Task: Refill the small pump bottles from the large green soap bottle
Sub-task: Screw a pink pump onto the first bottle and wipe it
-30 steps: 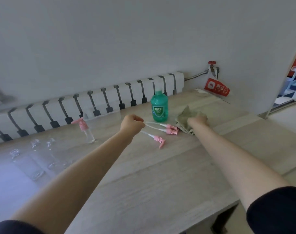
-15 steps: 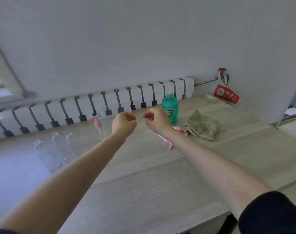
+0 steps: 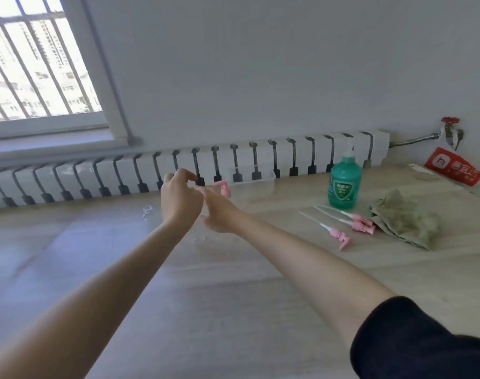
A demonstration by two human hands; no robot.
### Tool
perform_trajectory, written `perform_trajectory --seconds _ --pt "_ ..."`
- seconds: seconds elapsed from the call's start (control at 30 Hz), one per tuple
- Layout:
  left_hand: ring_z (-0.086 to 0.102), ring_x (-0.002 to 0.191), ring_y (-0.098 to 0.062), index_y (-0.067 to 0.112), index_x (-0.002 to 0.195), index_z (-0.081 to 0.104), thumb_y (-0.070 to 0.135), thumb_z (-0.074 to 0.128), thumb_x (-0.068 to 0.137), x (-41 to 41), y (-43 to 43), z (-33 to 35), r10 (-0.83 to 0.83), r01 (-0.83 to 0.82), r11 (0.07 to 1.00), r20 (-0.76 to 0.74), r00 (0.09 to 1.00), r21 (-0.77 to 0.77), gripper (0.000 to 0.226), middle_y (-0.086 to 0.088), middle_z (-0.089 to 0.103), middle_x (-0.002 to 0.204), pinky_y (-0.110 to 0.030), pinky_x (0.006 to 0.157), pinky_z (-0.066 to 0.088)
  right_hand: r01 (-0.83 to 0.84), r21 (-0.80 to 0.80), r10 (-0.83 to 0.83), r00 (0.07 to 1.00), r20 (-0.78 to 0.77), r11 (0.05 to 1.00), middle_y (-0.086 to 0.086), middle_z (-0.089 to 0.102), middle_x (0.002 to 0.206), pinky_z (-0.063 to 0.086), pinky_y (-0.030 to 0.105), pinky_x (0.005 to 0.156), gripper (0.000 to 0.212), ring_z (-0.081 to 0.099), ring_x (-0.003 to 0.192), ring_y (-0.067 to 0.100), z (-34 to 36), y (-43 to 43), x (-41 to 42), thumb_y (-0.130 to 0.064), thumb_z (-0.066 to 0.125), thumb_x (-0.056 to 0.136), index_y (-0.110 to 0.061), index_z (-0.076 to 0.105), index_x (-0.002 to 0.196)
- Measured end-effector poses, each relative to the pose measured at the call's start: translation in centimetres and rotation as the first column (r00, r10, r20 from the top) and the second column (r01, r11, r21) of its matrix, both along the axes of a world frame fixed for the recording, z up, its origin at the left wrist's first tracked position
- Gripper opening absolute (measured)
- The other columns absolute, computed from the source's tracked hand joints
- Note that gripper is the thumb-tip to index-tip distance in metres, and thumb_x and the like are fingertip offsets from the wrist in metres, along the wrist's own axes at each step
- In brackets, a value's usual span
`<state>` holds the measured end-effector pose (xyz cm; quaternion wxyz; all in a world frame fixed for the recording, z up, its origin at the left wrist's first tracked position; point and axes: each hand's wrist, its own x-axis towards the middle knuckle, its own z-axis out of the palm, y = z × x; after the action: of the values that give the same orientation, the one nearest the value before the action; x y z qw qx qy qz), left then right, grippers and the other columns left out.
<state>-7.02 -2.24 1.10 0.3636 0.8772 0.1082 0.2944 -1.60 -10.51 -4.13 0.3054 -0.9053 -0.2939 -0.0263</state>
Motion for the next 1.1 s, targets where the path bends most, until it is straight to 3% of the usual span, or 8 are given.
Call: perform_trajectory --seconds 0.13,0.27,0.43,0.53,0.6,0.73,0.9,1.1 --pt "0.049 0.092 -0.015 0.010 0.112 0.060 -0.009 0.039 0.080 0.3 1.1 -0.5 -0.024 0.024 0.999 -0.007 1.000 -0.042 0.043 -0.008 0.050 0.118 -0.023 0.077 0.036 0.010 0.041 -0.006 0.996 -0.085 0.999 0.002 0.031 0.153 0.005 0.032 0.110 0.069 0.026 0.142 0.017 -0.1 1.1 1.2 -0.027 0.058 0.090 -0.016 0.024 0.149" --pt "0.049 0.097 -0.016 0.011 0.111 0.060 -0.012 0.038 0.079 0.9 1.6 -0.7 -0.041 0.040 0.997 -0.001 0.999 -0.064 0.045 -0.007 0.051 0.114 -0.022 0.082 0.036 0.043 0.128 -0.027 0.991 -0.130 0.991 -0.003 0.060 0.117 0.013 0.000 0.085 0.059 0.051 0.119 0.011 -1.3 1.5 1.7 -0.033 0.069 0.083 -0.012 0.048 0.134" --pt "0.052 0.092 -0.014 0.011 0.107 0.060 -0.011 0.041 0.078 1.4 1.4 -1.2 -0.084 0.083 0.992 -0.013 0.996 -0.095 0.042 -0.005 0.052 0.112 -0.022 0.082 0.040 0.088 0.195 -0.056 0.984 -0.167 0.977 0.002 0.067 0.110 0.050 0.028 0.092 0.052 0.062 0.104 0.014 -2.4 1.8 2.0 -0.032 0.075 0.075 -0.010 0.058 0.119" --pt "0.054 0.093 -0.014 0.015 0.102 0.060 -0.011 0.044 0.076 1.8 1.2 -1.7 -0.111 0.108 0.988 -0.016 0.994 -0.109 0.040 -0.005 0.054 0.111 -0.027 0.085 0.046 0.102 0.205 -0.061 0.978 -0.197 0.973 -0.008 0.055 0.072 0.043 0.019 0.069 0.013 0.055 0.071 0.007 -2.3 1.5 2.1 -0.020 0.066 0.081 -0.015 0.055 0.084" --pt "0.053 0.094 -0.014 0.015 0.104 0.060 -0.010 0.045 0.075 2.0 0.9 -1.8 -0.122 0.118 0.987 -0.022 0.992 -0.113 0.041 -0.005 0.055 0.112 -0.029 0.086 0.046 0.107 0.196 -0.072 0.982 -0.177 0.975 -0.015 0.043 0.067 0.035 0.019 0.076 0.024 0.050 0.074 0.009 -1.6 0.7 2.1 -0.017 0.060 0.084 -0.028 0.043 0.071" --pt "0.048 0.106 -0.016 0.009 0.123 0.051 -0.012 0.049 0.075 2.5 -1.0 -2.0 -0.174 0.168 0.979 -0.040 0.984 -0.118 0.052 -0.006 0.049 0.123 -0.022 0.086 0.039 0.211 0.264 -0.196 0.977 -0.082 0.941 -0.009 0.061 0.096 0.046 0.019 0.070 0.037 0.060 0.090 0.009 -0.5 -3.3 2.3 -0.042 0.068 0.078 -0.018 0.059 0.105" --pt "0.047 0.114 -0.018 0.013 0.141 0.032 -0.006 0.063 0.077 3.9 -4.6 -3.8 -0.392 0.352 0.913 -0.215 0.894 -0.205 0.074 -0.007 0.042 0.134 -0.026 0.078 0.049 0.319 0.419 -0.294 0.948 -0.125 0.850 -0.002 0.061 0.089 0.050 0.025 0.069 0.036 0.059 0.079 0.014 0.2 -10.5 2.1 -0.037 0.076 0.074 -0.017 0.056 0.096" --pt "0.062 0.093 -0.019 0.009 0.107 0.058 0.021 0.076 0.076 5.7 -9.1 -5.3 -0.476 0.440 0.876 -0.204 0.856 -0.199 0.039 -0.005 0.065 0.100 -0.029 0.074 0.054 0.274 0.441 -0.235 0.962 -0.141 0.855 -0.003 0.066 0.090 0.054 0.022 0.072 0.034 0.064 0.082 0.010 0.1 -15.0 1.9 -0.033 0.079 0.074 -0.016 0.064 0.099"
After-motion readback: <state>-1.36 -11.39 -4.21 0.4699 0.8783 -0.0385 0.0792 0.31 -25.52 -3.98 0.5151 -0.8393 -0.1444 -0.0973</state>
